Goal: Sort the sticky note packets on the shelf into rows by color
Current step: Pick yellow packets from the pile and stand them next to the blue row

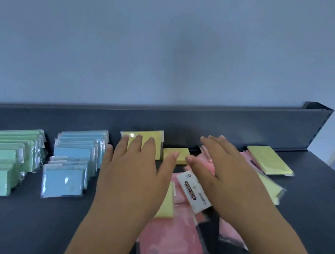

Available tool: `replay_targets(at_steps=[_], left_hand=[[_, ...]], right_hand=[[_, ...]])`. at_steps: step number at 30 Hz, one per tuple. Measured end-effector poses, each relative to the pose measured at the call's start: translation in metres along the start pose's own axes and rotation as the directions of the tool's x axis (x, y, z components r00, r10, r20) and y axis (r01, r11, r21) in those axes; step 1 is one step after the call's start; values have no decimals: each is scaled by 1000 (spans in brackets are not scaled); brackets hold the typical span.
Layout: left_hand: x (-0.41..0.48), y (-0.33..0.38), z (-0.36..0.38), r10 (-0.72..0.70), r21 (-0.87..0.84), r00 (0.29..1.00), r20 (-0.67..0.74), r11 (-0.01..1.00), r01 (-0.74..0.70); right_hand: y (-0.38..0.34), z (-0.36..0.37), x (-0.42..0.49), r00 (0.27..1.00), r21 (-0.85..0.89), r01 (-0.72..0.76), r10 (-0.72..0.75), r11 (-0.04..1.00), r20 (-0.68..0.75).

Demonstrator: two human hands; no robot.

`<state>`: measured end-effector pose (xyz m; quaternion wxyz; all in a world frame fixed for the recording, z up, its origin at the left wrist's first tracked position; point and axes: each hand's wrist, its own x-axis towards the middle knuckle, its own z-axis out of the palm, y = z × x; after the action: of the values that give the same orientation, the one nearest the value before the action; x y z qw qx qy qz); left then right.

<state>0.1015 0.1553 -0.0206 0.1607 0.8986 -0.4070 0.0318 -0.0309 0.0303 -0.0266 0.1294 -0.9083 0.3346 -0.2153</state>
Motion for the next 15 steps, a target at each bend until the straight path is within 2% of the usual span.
replay_targets(at_steps=[3,8,15], left_hand=[[-11,35,17,-17,-33,1000,0,999,17],[-23,81,31,-20,-30,1000,-16,999,20],[-29,125,41,53,-95,998,-31,994,-56]], right_hand=[[32,-18,-12,999,60,-38,36,998,25],[69,-42,-29,998,61,-46,43,997,36],[103,-59,-47,996,67,-86,86,994,-3]])
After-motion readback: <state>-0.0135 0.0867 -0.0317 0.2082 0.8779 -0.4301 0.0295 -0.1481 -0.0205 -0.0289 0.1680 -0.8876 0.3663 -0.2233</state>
